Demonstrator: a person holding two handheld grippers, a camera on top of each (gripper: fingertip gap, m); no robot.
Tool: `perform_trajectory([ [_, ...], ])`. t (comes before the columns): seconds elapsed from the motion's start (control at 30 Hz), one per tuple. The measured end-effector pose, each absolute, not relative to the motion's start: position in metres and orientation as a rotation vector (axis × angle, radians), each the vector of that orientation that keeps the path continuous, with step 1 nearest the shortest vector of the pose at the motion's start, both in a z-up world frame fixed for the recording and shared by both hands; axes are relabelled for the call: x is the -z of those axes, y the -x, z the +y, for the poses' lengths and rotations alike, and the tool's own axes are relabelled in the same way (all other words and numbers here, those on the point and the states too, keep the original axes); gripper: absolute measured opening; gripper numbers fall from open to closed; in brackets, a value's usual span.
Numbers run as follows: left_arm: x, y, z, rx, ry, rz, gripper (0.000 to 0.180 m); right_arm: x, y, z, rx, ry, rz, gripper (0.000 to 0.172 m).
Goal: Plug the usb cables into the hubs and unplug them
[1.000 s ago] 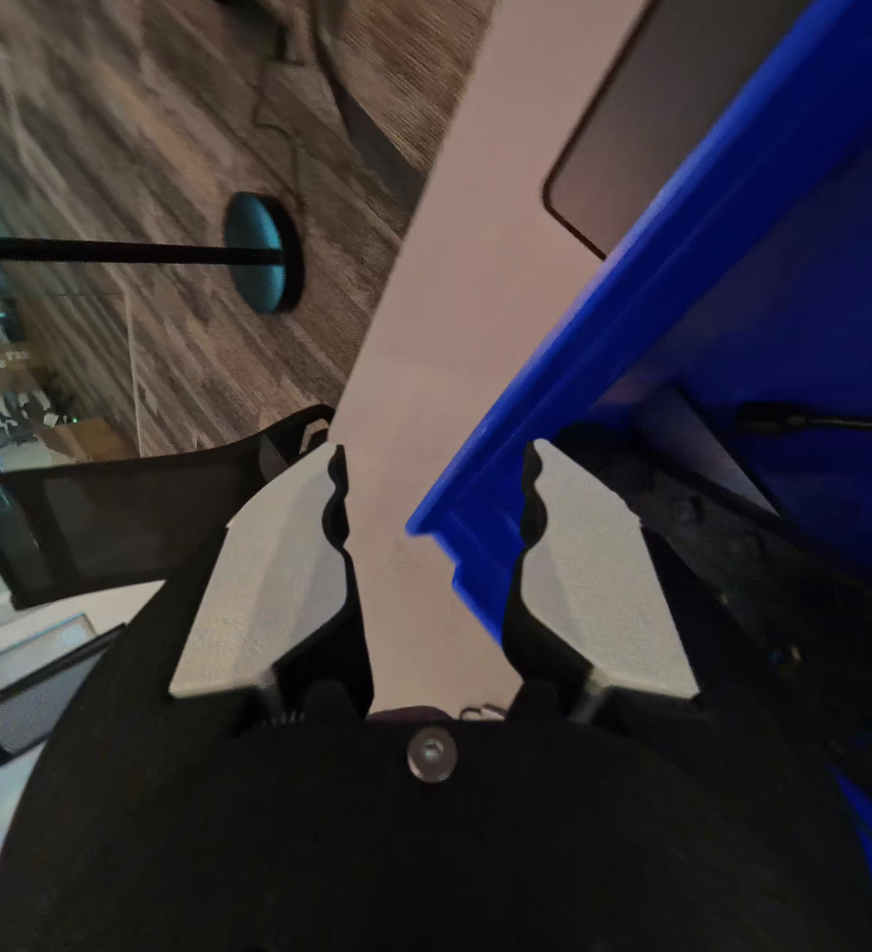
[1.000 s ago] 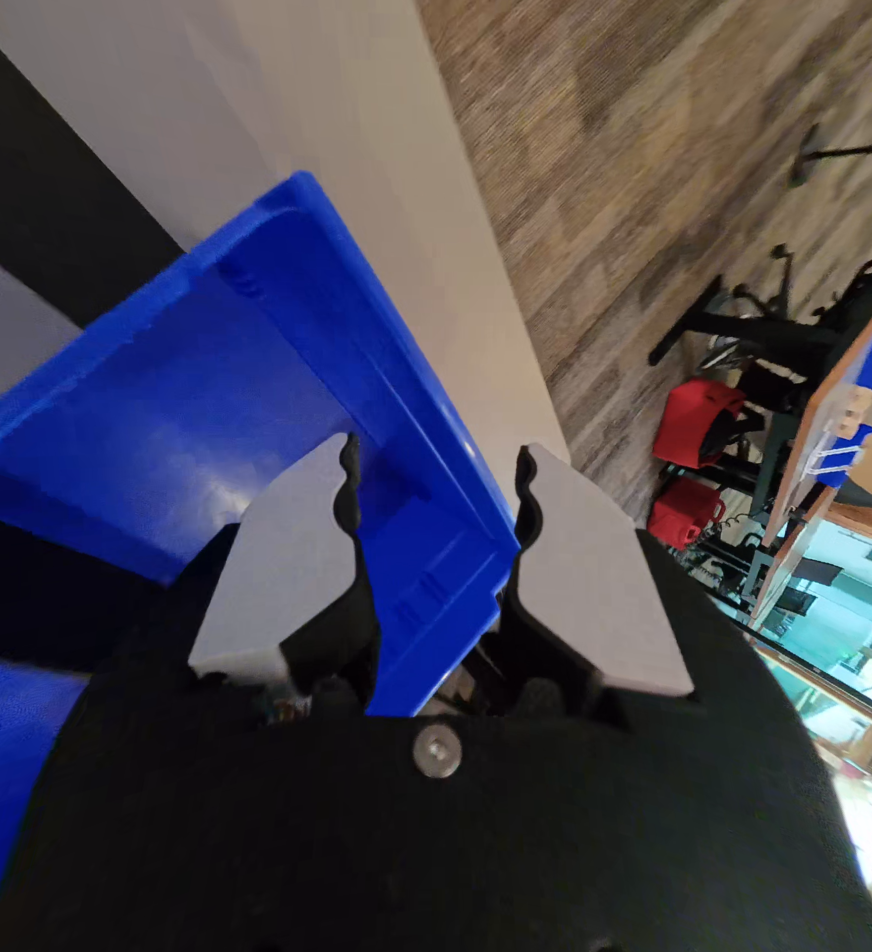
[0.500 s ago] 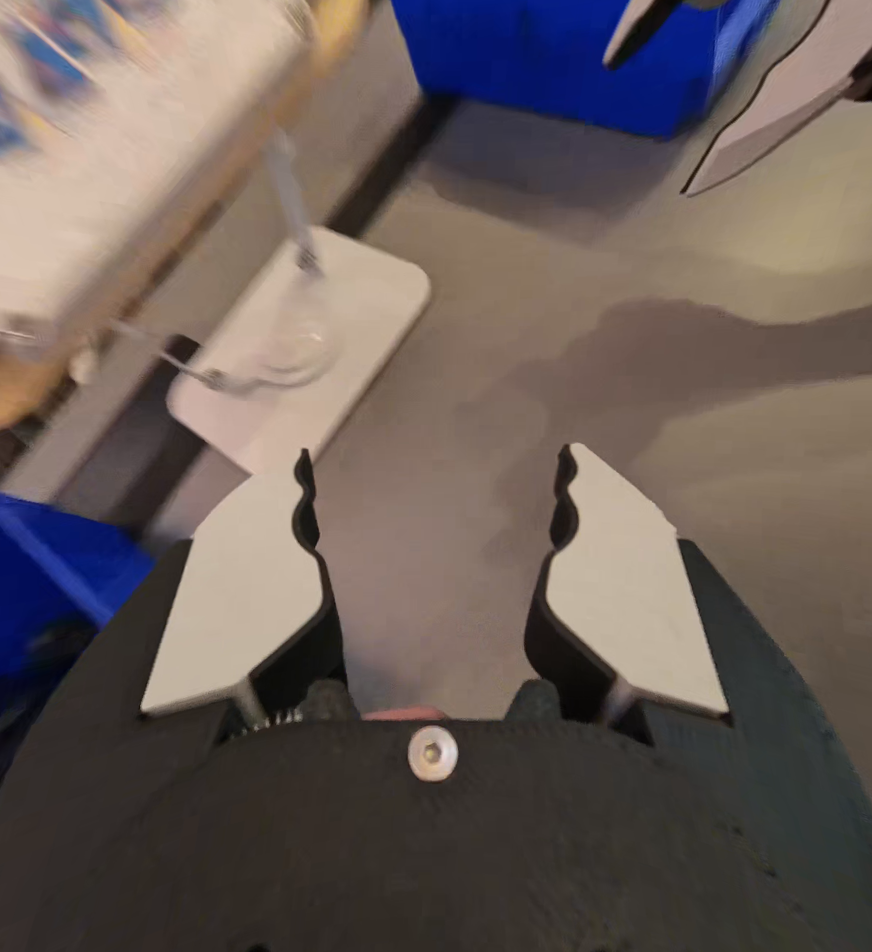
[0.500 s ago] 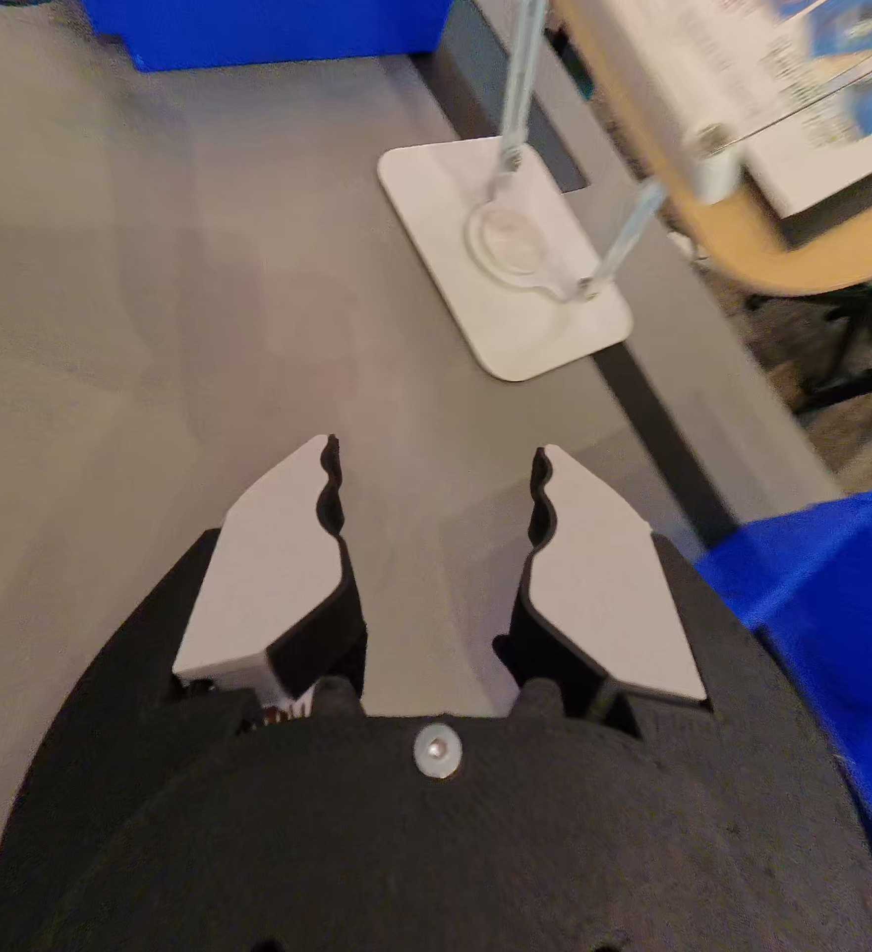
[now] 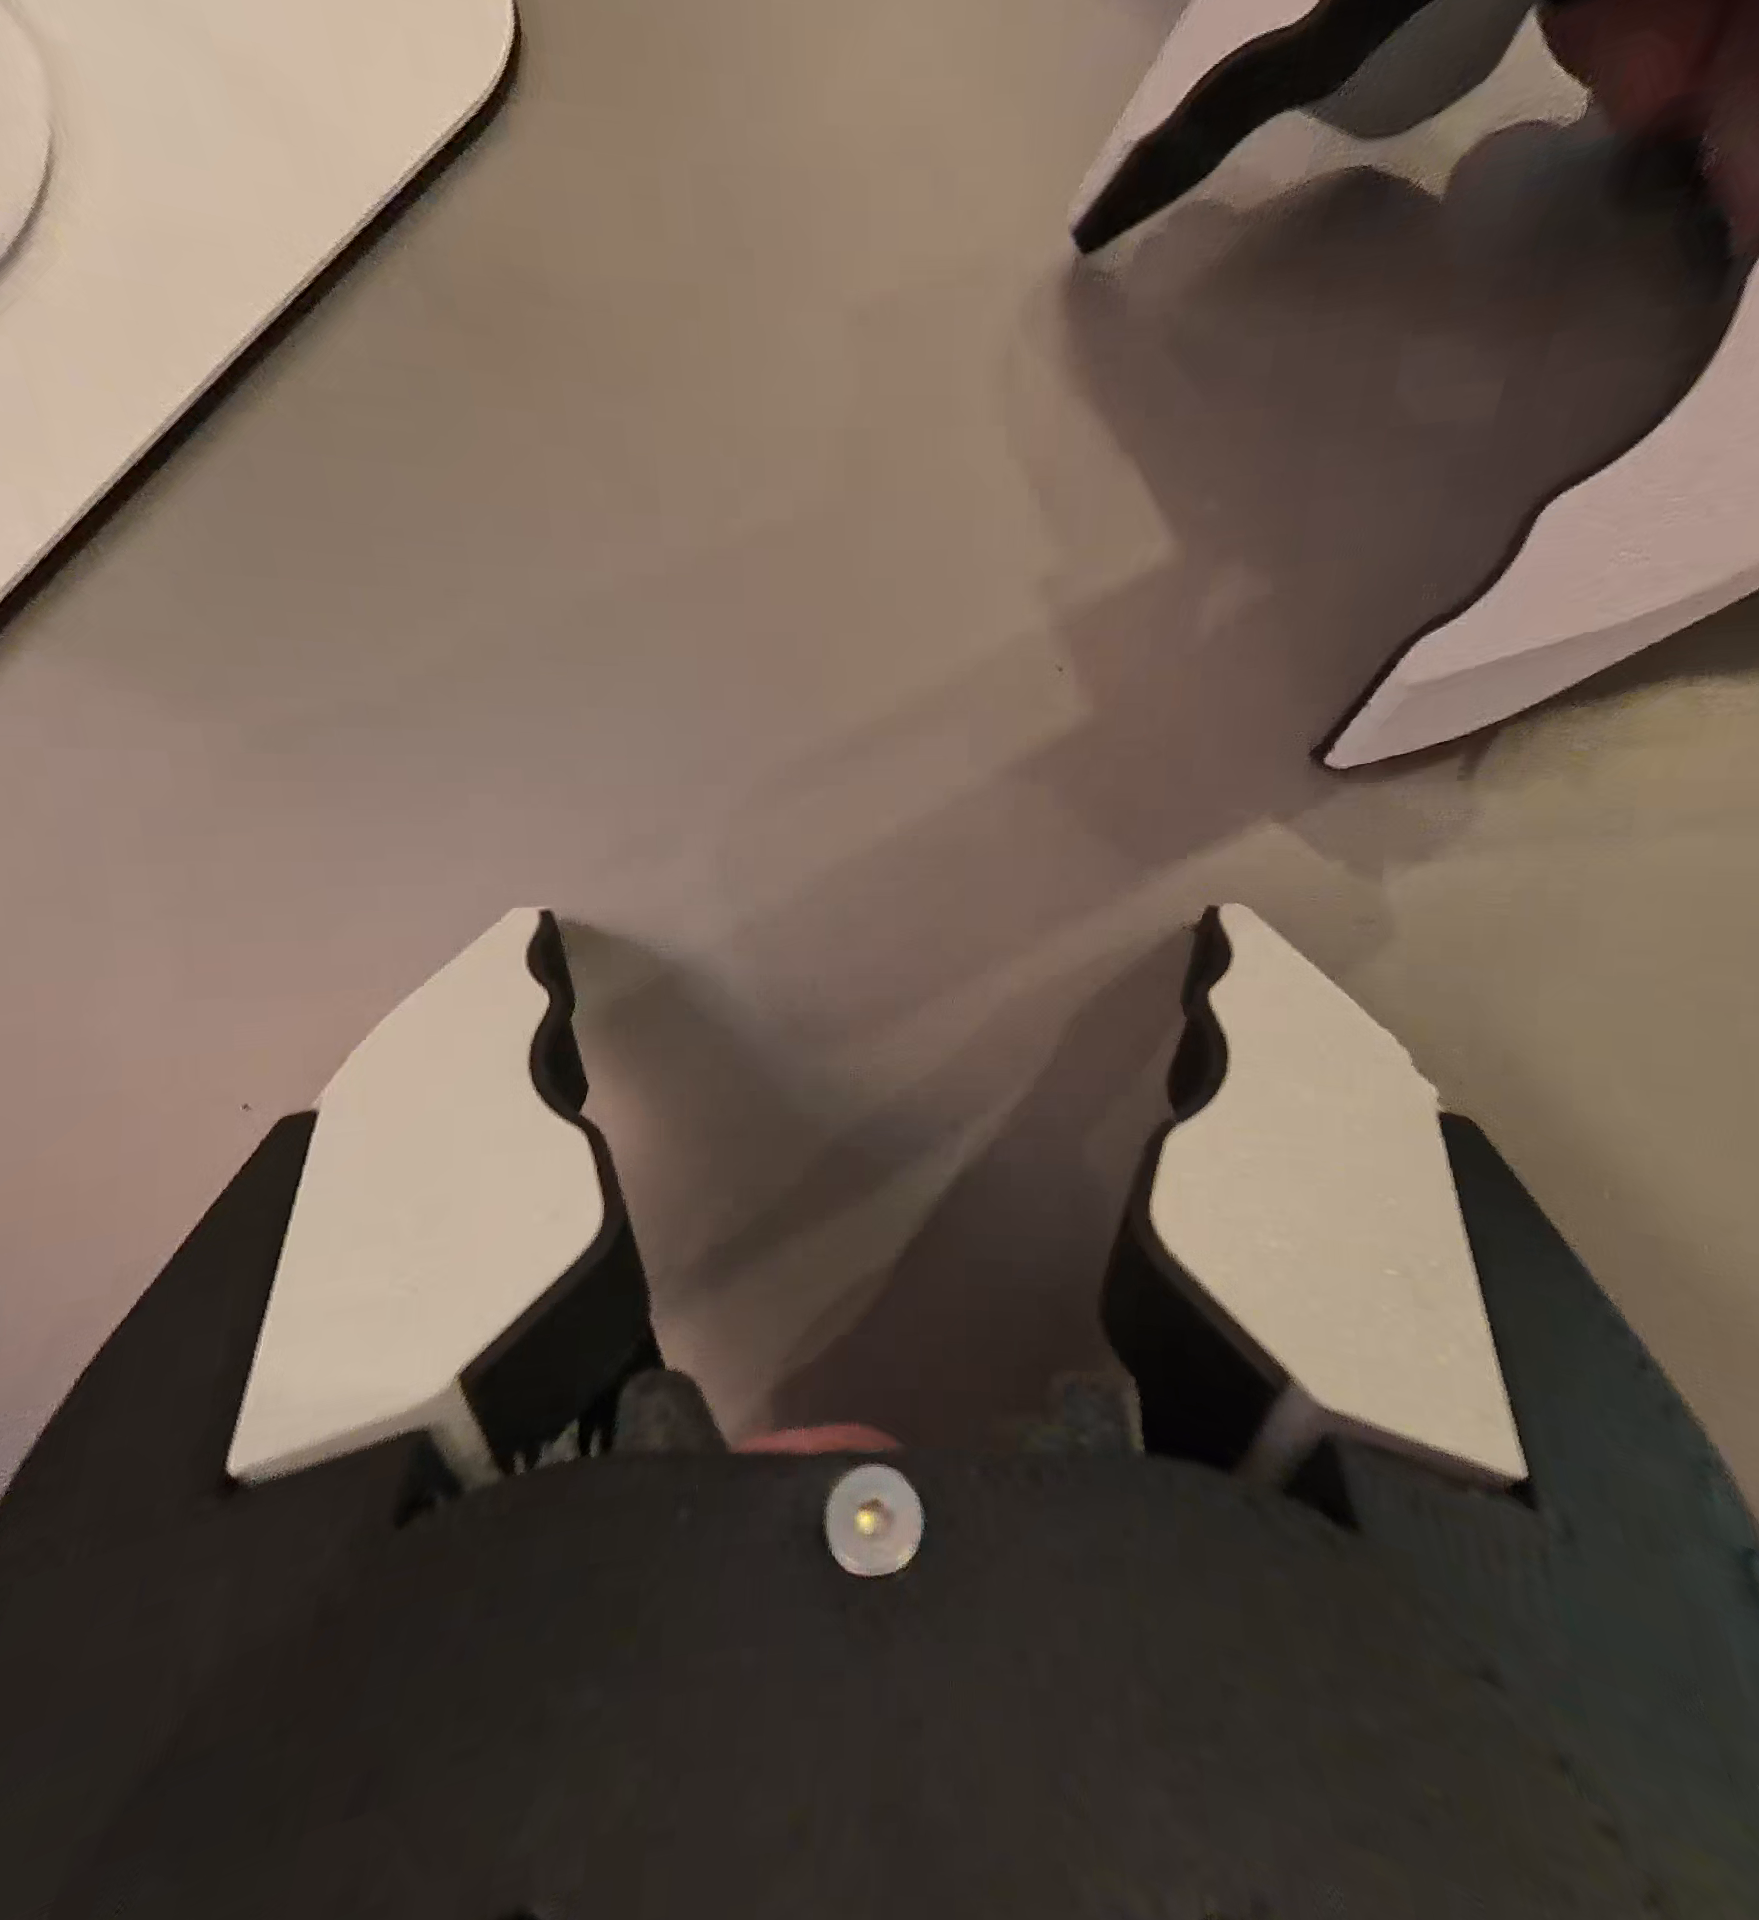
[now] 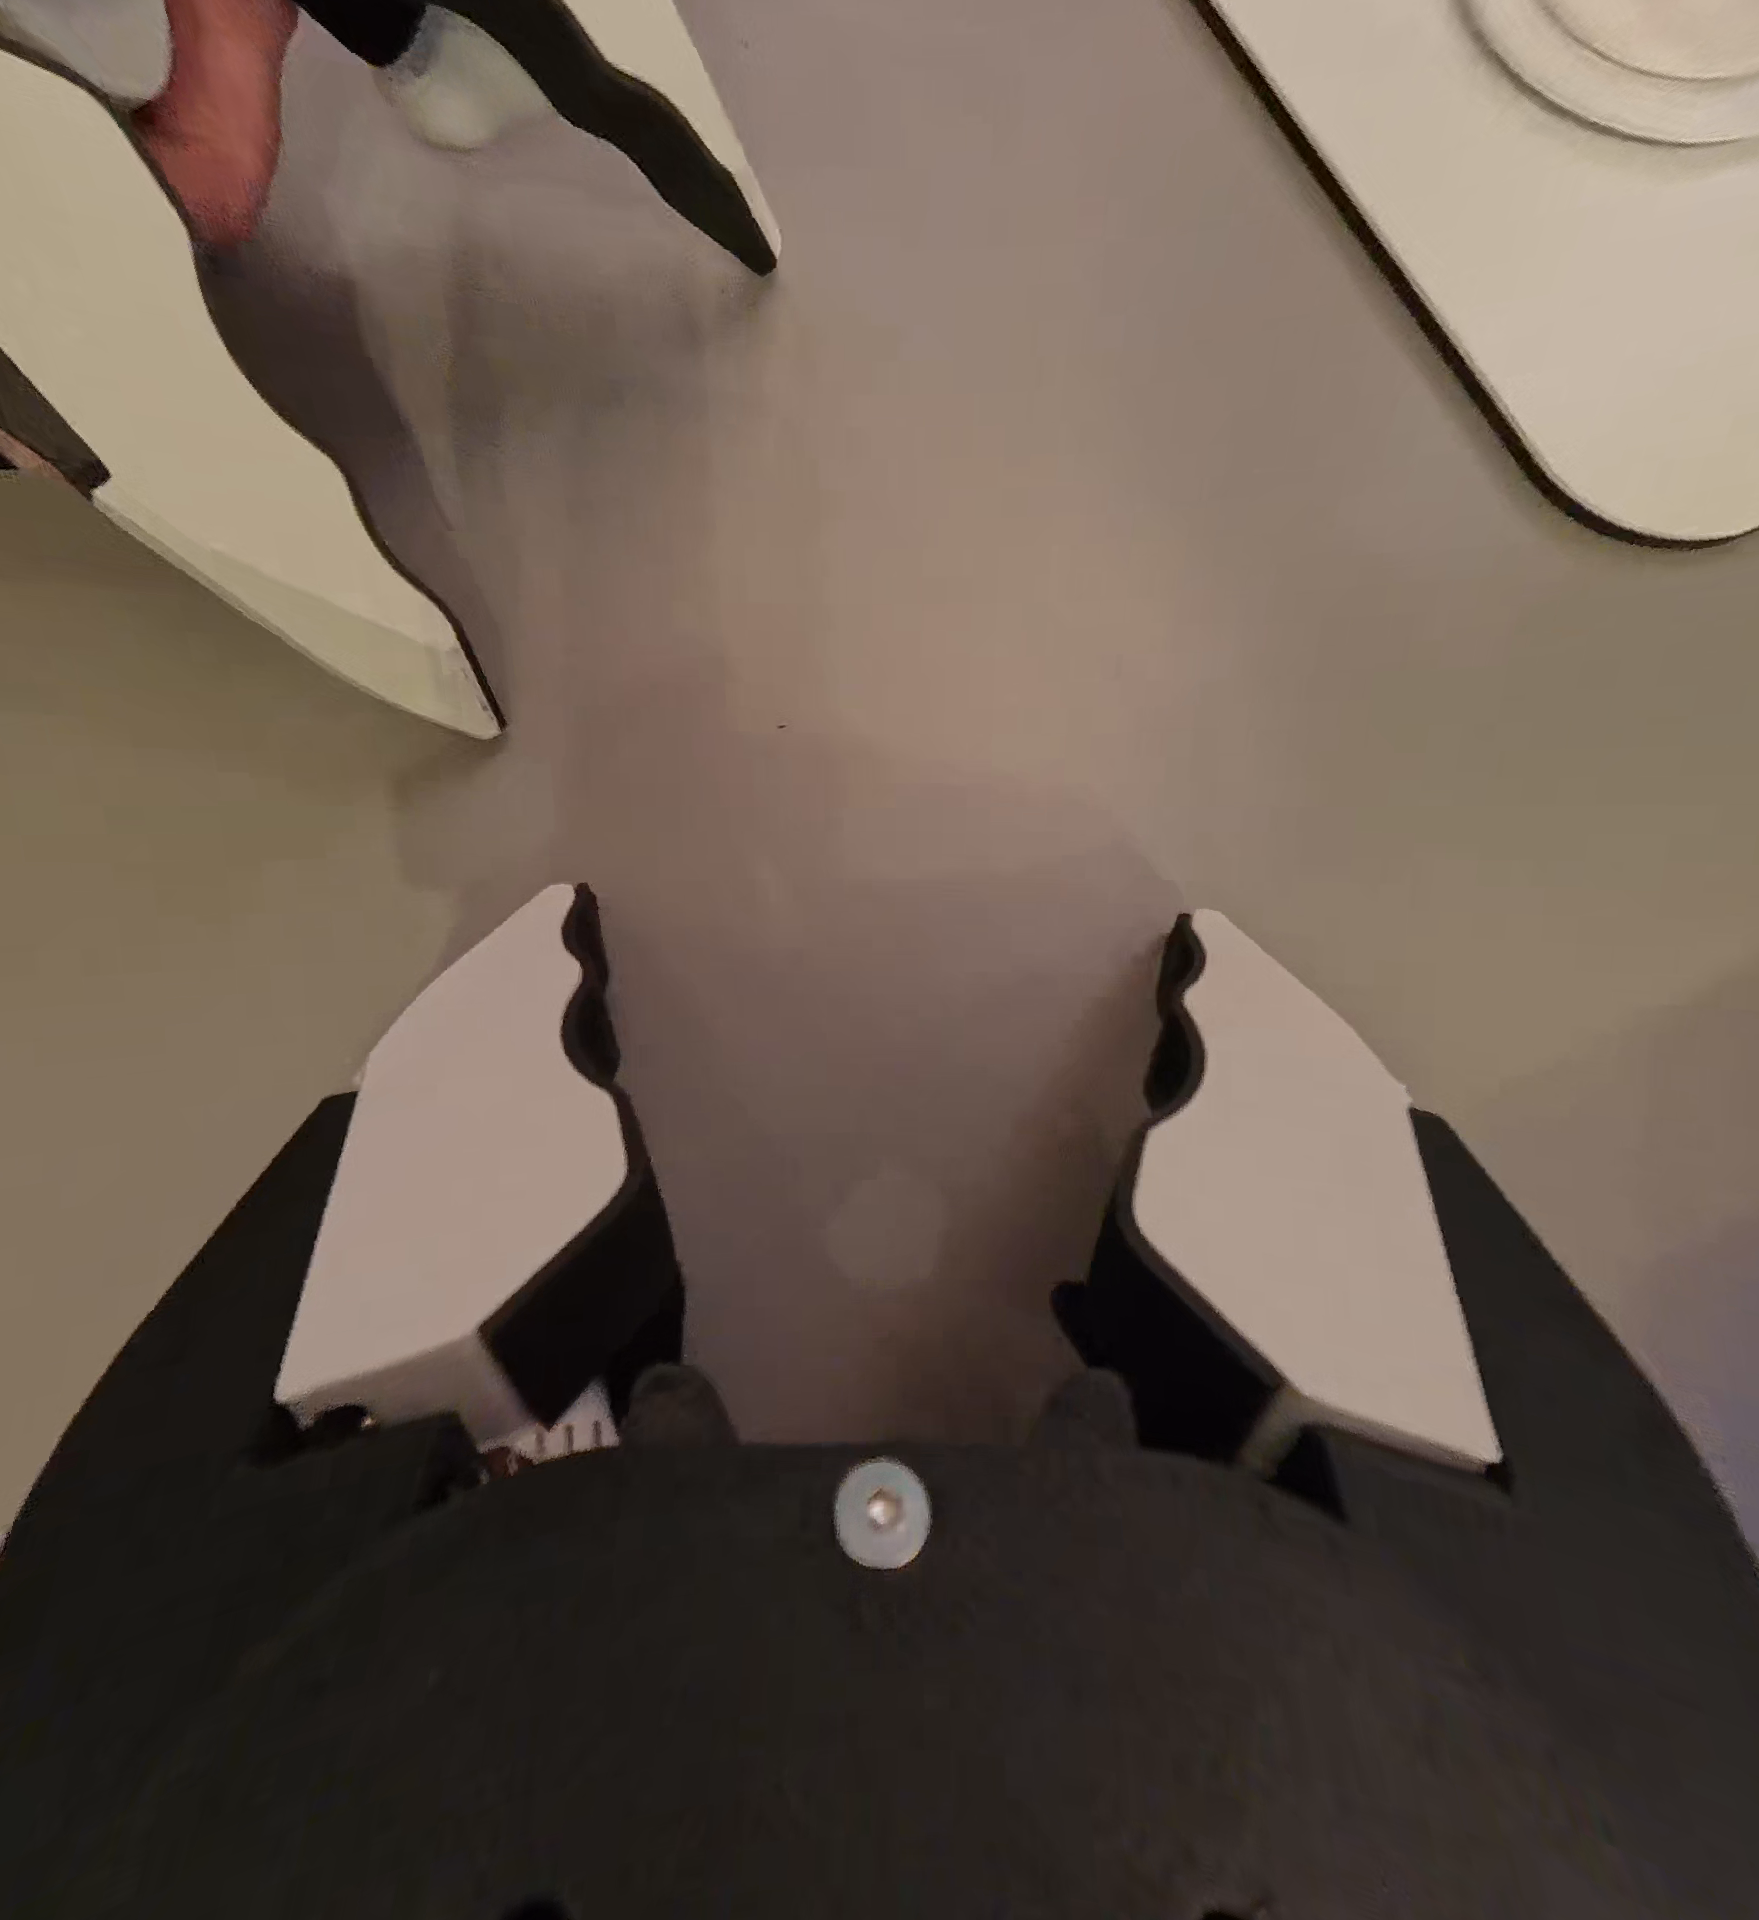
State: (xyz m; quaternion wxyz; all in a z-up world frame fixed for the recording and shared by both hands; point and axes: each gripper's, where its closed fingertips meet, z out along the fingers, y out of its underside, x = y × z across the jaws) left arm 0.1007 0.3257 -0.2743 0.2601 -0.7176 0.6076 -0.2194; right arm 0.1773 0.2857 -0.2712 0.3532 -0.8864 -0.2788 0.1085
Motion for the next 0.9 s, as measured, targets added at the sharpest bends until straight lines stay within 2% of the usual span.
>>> perform_trajectory([
  [0.13,0.274,-0.101,0.325,0.601,1.932,1.635,0.110,0.273,-0.174,0.283,-0.303,2.293,-0.747,0.109],
  [0.3,0.274,-0.102,0.326,0.607,1.928,1.633,0.110,0.273,-0.174,0.281,-0.306,2.288,-0.765,0.110],
  [0.37,0.273,-0.102,0.325,0.609,1.922,1.636,0.109,0.273,-0.174,0.280,-0.310,2.282,-0.777,0.108],
  [0.47,0.272,-0.104,0.319,0.634,1.880,1.674,0.096,0.271,-0.172,0.276,-0.328,2.261,-0.817,0.098],
  [0.67,0.269,-0.102,0.312,0.662,1.836,1.711,0.094,0.270,-0.177,0.273,-0.316,2.242,-0.834,0.093],
  [0.8,0.236,-0.091,0.312,0.677,1.775,1.657,0.089,0.269,-0.181,0.272,-0.317,2.238,-0.835,0.088],
  [0.9,0.175,-0.064,0.336,0.577,1.730,1.514,0.089,0.269,-0.184,0.271,-0.326,2.242,-0.833,0.086],
])
